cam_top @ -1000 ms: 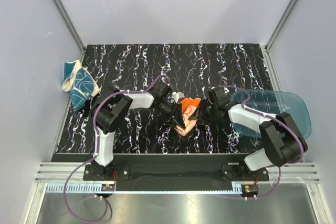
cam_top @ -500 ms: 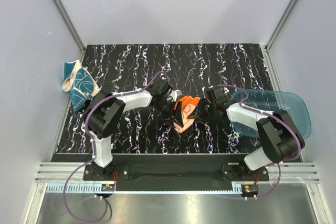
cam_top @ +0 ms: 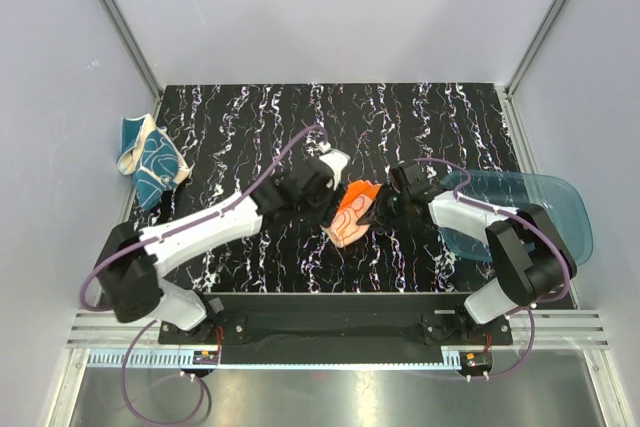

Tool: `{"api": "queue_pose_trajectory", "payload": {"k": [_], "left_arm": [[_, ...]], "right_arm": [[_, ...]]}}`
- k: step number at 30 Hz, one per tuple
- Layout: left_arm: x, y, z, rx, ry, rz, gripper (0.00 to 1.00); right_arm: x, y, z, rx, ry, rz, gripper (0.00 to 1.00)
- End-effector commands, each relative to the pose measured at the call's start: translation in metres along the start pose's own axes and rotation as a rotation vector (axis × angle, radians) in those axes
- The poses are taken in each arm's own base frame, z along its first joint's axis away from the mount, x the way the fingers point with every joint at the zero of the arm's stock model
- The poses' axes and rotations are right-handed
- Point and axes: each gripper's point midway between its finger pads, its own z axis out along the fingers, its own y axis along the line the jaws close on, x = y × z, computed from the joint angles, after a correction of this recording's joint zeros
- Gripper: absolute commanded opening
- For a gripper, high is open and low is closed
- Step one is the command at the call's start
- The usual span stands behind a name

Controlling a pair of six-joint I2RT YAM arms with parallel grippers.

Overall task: Roll the towels
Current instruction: Roll the towel

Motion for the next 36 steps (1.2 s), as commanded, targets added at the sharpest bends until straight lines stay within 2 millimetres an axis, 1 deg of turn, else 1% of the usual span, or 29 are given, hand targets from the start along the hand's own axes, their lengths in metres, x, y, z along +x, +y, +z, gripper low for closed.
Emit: {"api": "queue_pose_trajectory", "payload": {"k": [1,3,5,6,9,10,12,14,18,20,21,22,24,26,27,30,33,36], "left_arm": [[-0.02,-0.009,-0.018,-0.091,-0.178,0.186,0.6],[-0.015,-0.029,-0.02,-0.053,-0.208,0.253,0.62],[-0.015,-0.043,-0.019,-0.029,-0.231,0.292,0.63],[-0.012,-0.053,-0.018,-0.017,-0.234,0.329,0.63],[-0.012,-0.067,-0.014,0.008,-0.241,0.371,0.63],[-0.007,-0.072,-0.009,0.015,-0.226,0.392,0.63],[-0.003,-0.084,-0.002,0.046,-0.212,0.426,0.63],[-0.002,-0.09,0.003,0.063,-0.209,0.441,0.64],[0.008,-0.1,0.022,0.089,-0.148,0.478,0.64],[0.013,-0.102,0.028,0.096,-0.125,0.491,0.64],[0.017,-0.102,0.034,0.088,-0.107,0.496,0.64],[0.017,-0.103,0.036,0.089,-0.102,0.498,0.64],[0.024,-0.1,0.046,0.073,-0.074,0.507,0.64],[0.026,-0.099,0.052,0.06,-0.056,0.512,0.64],[0.03,-0.095,0.059,0.032,-0.036,0.52,0.65],[0.034,-0.089,0.068,-0.008,-0.019,0.526,0.65],[0.036,-0.081,0.071,-0.047,-0.014,0.563,0.65],[0.031,-0.074,0.07,-0.08,-0.033,0.574,0.66]], "right_arm": [[0.005,-0.025,0.004,0.121,0.025,-0.013,0.22],[0.006,-0.022,0.004,0.118,0.038,-0.024,0.22],[0.006,-0.02,0.004,0.119,0.042,-0.031,0.22],[0.005,-0.019,0.002,0.12,0.04,-0.033,0.23],[0.003,-0.016,0.001,0.113,0.041,-0.038,0.22],[0.004,-0.016,0.001,0.116,0.045,-0.037,0.23],[0.004,-0.015,0.0,0.113,0.047,-0.04,0.22],[0.005,-0.015,0.0,0.114,0.053,-0.043,0.22],[0.004,-0.015,-0.001,0.115,0.054,-0.049,0.22],[0.005,-0.015,-0.001,0.117,0.057,-0.051,0.22],[0.005,-0.015,-0.002,0.116,0.058,-0.051,0.22],[0.005,-0.014,-0.002,0.113,0.058,-0.05,0.22],[0.006,-0.014,-0.002,0.11,0.06,-0.051,0.22],[0.006,-0.013,-0.001,0.107,0.063,-0.053,0.22],[0.006,-0.014,-0.001,0.11,0.065,-0.053,0.22],[0.007,-0.015,0.0,0.113,0.07,-0.057,0.22],[0.008,-0.016,0.0,0.117,0.078,-0.062,0.22],[0.008,-0.017,0.0,0.118,0.083,-0.067,0.22]]}}
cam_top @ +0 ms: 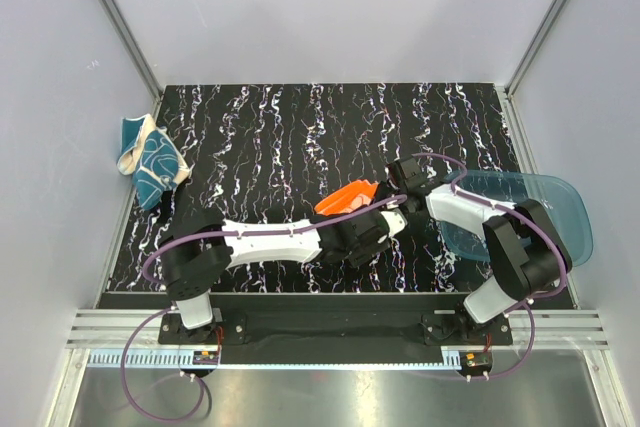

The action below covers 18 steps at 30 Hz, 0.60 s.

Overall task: Roll the towels
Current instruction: Roll the towel

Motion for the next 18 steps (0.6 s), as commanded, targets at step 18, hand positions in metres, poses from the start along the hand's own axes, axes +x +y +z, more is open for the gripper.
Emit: {"api": "queue_pose_trajectory", "payload": {"k": [18], "left_arm": [[0.024,0.035,0.018,-0.181,0.084,0.072,0.7]], "right_arm": [[0.01,-0.013,0.005,0.072,0.069,-0.024,0.22]]}}
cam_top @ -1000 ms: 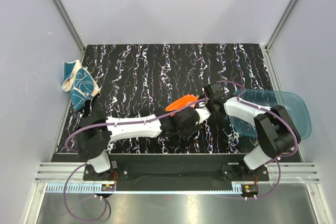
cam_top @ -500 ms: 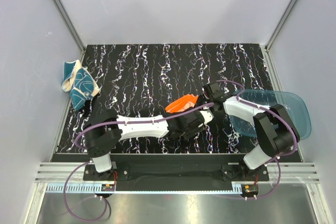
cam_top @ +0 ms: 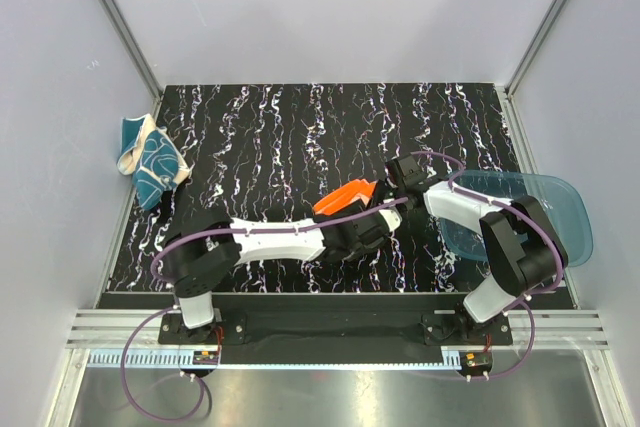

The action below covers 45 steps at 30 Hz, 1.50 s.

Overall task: Roll the towels
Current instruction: Roll the towel

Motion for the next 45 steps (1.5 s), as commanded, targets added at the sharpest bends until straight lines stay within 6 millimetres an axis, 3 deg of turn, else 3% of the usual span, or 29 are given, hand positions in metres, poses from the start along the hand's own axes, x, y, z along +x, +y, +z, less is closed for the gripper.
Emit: {"api": "queue_pose_trajectory", "payload": {"k": [1,7,8,11,15,19,23,32,37,42,45], "left_arm": [[0.016,-0.005,0.014,0.001,0.044,0.011,0.7],[0.033,-0.024,0.028,0.081,0.082,-0.019,0.64],[0.035,-0.027,0.029,0.106,0.089,-0.025,0.51],[0.038,-0.032,0.031,0.149,0.102,-0.033,0.29],[0.041,-0.042,0.032,0.231,0.136,-0.049,0.2],[0.051,-0.053,0.029,0.298,0.193,-0.054,0.18],[0.057,-0.057,0.027,0.33,0.222,-0.054,0.19],[0.066,-0.056,0.015,0.36,0.274,-0.099,0.22],[0.069,-0.058,0.008,0.382,0.289,-0.124,0.22],[0.067,-0.057,-0.003,0.423,0.29,-0.18,0.22],[0.058,-0.061,-0.011,0.566,0.293,-0.316,0.21]], "right_arm": [[0.011,-0.017,0.002,0.076,0.046,-0.011,0.22],[0.011,-0.015,-0.002,0.073,0.048,-0.019,0.22],[0.012,-0.015,-0.002,0.074,0.051,-0.021,0.22],[0.012,-0.013,-0.004,0.073,0.055,-0.027,0.22],[0.01,-0.012,-0.009,0.09,0.06,-0.05,0.28],[-0.002,-0.02,-0.025,0.191,0.03,-0.095,0.7],[-0.021,-0.026,-0.04,0.23,0.001,-0.088,0.83],[-0.082,-0.023,-0.097,0.306,-0.129,-0.065,0.94],[-0.112,-0.017,-0.119,0.327,-0.176,-0.065,0.95],[-0.12,-0.015,-0.129,0.342,-0.195,-0.071,0.95],[-0.121,-0.021,-0.135,0.367,-0.21,-0.067,0.95]]}}
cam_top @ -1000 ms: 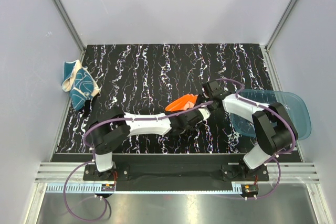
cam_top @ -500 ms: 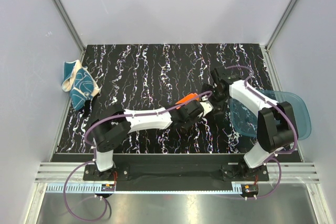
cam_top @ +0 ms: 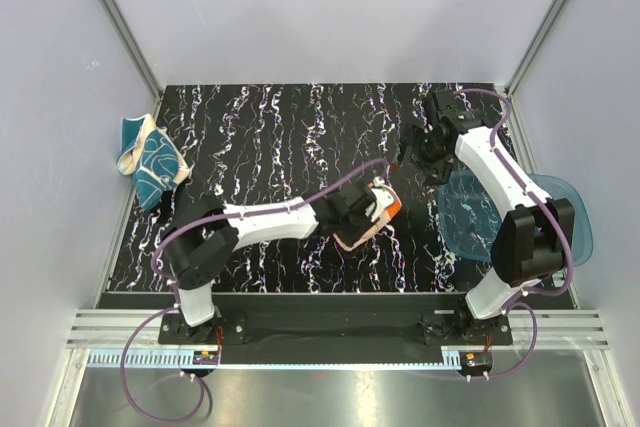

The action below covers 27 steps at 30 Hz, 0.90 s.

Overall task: Roll the towels
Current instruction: Roll the towel

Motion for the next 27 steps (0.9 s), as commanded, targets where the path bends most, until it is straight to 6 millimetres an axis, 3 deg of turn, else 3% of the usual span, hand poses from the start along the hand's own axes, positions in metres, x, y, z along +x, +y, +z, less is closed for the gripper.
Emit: {"api": "queue_pose_trajectory", "payload": {"k": [1,5,8,12,16,20,27], "left_arm": [[0.067,-0.025,-0.015,0.282,0.258,-0.226,0.21],[0.04,-0.009,-0.016,0.39,0.194,-0.349,0.21],[0.039,0.001,-0.006,0.433,0.237,-0.419,0.21],[0.057,0.013,0.019,0.499,0.351,-0.55,0.22],[0.069,0.019,0.03,0.563,0.424,-0.668,0.23],[0.077,0.027,0.037,0.606,0.454,-0.782,0.26],[0.082,0.039,0.042,0.678,0.462,-0.945,0.29]], "right_arm": [[0.0,-0.016,-0.009,0.064,-0.009,-0.017,0.95],[0.005,-0.022,-0.017,0.058,-0.026,0.0,0.95],[0.015,-0.017,-0.025,-0.005,-0.028,0.007,0.94],[0.038,0.007,-0.038,-0.22,-0.033,0.0,0.93],[0.059,0.028,-0.039,-0.405,-0.046,-0.009,0.93],[0.074,0.035,-0.019,-0.419,-0.043,0.013,0.94],[0.092,0.041,0.038,-0.382,-0.004,0.052,0.95]]}}
